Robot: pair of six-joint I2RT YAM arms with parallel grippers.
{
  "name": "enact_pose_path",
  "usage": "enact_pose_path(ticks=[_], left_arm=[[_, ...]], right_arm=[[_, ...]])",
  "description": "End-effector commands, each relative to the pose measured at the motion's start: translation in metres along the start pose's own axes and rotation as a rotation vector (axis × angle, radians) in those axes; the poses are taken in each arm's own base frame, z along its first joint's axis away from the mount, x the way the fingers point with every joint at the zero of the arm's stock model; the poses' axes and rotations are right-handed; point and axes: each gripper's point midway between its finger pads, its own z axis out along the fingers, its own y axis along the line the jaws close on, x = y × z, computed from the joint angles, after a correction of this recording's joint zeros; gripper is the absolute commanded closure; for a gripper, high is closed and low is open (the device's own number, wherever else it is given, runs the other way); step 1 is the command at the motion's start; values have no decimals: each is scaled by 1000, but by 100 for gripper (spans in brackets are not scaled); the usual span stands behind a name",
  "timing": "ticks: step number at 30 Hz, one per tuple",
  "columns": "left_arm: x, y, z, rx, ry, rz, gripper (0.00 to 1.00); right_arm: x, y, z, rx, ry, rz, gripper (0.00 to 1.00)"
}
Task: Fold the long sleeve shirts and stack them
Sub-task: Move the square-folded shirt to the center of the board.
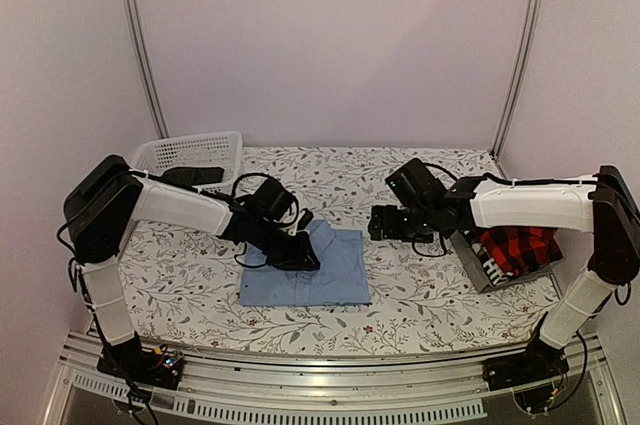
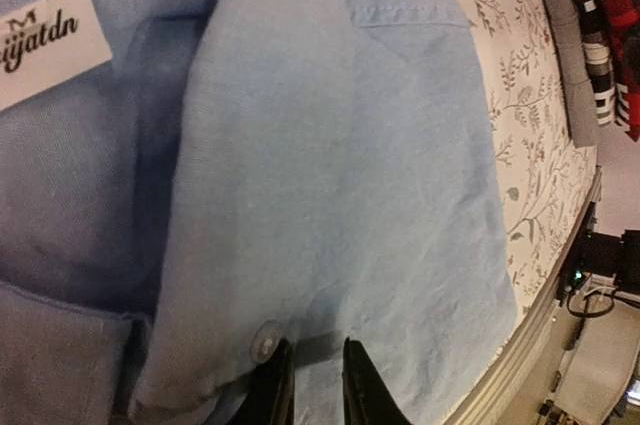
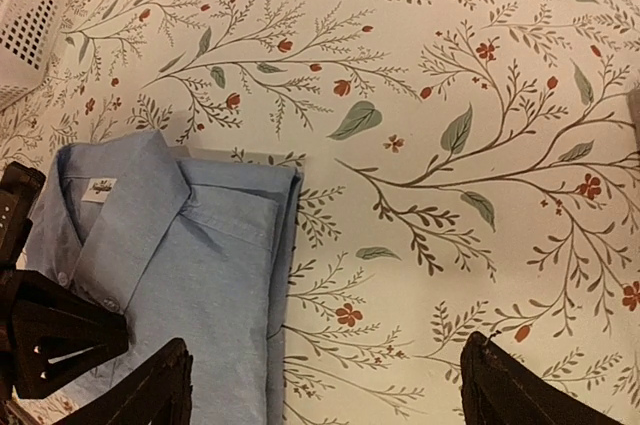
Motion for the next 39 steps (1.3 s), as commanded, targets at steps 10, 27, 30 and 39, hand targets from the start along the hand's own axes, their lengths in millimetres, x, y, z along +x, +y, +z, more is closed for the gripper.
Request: enact_pose_path(ticks=[10, 27, 30, 39], left_arm=[[39, 89, -10, -145, 19, -104, 83], [50, 125, -82, -245, 9, -141, 81], [41, 108, -89, -206, -12, -110, 80], [5, 61, -111, -144, -99, -21, 79]], right_arm=[[0, -67, -7, 253, -28, -51, 1], [24, -174, -8, 498, 57, 27, 13], [26, -186, -8, 524, 68, 34, 20], [37, -208, -2, 609, 105, 24, 39]])
